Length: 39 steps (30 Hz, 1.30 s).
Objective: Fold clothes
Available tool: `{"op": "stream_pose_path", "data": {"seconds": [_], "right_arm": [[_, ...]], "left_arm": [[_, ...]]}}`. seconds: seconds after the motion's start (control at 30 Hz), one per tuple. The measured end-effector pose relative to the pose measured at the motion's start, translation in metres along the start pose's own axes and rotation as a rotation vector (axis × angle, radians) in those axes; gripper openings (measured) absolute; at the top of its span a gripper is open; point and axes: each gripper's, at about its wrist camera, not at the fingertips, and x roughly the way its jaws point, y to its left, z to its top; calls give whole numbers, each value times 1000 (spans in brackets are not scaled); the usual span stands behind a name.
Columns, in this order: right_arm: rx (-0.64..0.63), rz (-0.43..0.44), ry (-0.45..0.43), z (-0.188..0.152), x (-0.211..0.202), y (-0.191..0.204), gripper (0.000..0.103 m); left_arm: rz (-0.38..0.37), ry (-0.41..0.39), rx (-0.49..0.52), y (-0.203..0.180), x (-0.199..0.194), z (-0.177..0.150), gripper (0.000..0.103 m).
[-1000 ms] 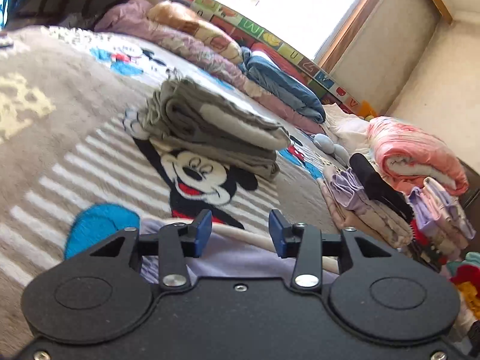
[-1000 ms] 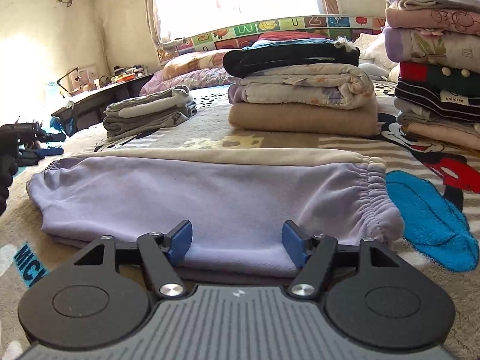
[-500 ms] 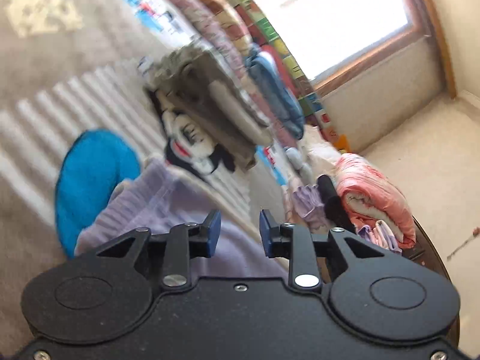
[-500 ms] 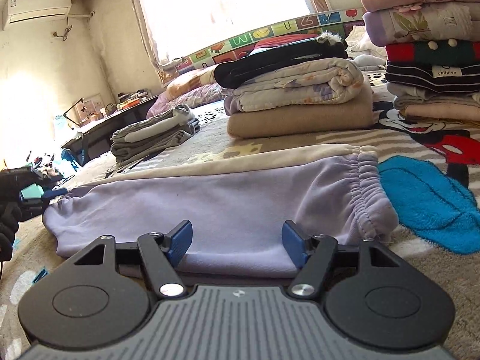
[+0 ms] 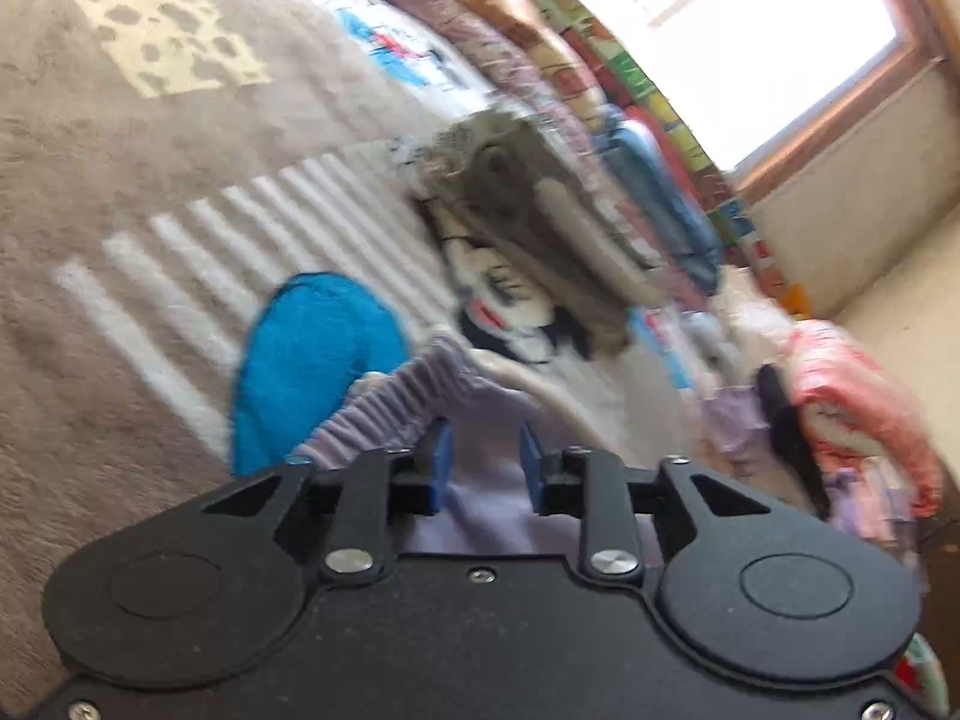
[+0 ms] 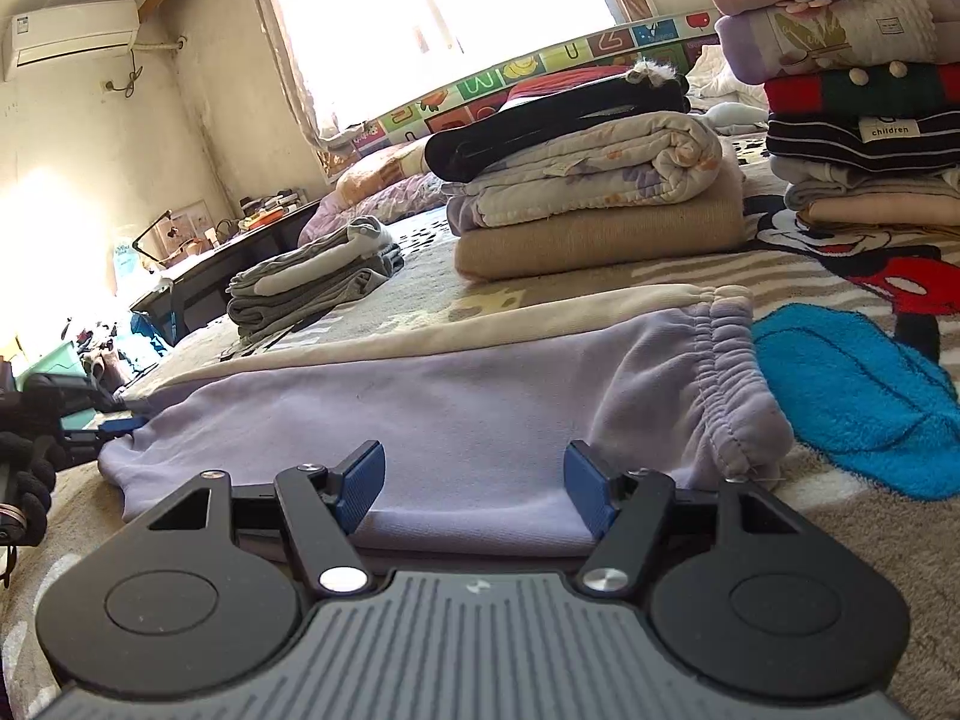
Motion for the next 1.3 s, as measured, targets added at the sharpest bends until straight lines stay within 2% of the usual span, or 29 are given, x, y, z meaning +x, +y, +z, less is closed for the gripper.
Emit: {"op": "stream_pose_path", "data": {"seconds": [0.07, 0.3, 0.37, 0.43, 0.5, 0.53, 0.63, 0.67, 0.7, 0.73, 0.77, 0.97, 1.17, 1.3], "right_arm": [[3, 2, 0, 0, 0, 0, 66], [15, 11, -4, -1, 0, -2, 66], [17, 12, -4, -1, 0, -3, 66], [22, 15, -4, -1, 0, -3, 66], [27, 18, -5, -1, 0, -4, 66], [30, 19, -5, -2, 0, -5, 66], [36, 25, -6, -1, 0, -6, 66], [38, 26, -6, -1, 1, -7, 66], [38, 26, -6, -1, 1, -7, 66], [39, 26, -5, -1, 1, -7, 66], [39, 26, -5, -1, 1, -6, 66], [42, 27, -4, 0, 1, -6, 66], [51, 35, -10, -1, 0, -8, 66], [61, 44, -15, -2, 0, -10, 66]], "left_arm": [[-26, -14, -96, 12, -1, 2, 6], [-71, -48, -214, 29, 0, 4, 6], [-75, -61, -222, 31, -5, 3, 6], [-80, -109, -256, 35, -16, 2, 5], [-36, -183, -275, 40, -37, 2, 3], [-33, -203, -286, 43, -46, 2, 7], [-48, -233, -310, 51, -70, 1, 7], [-41, -235, -296, 47, -77, 0, 9], [-39, -235, -295, 44, -84, -2, 23], [-40, -233, -301, 42, -89, -6, 53], [-41, -230, -320, 40, -94, -11, 63], [-39, -96, -304, 19, -87, -48, 65], [-12, -82, -311, 14, -57, -44, 66], [-1, -99, -258, 6, -35, -31, 66]]}}
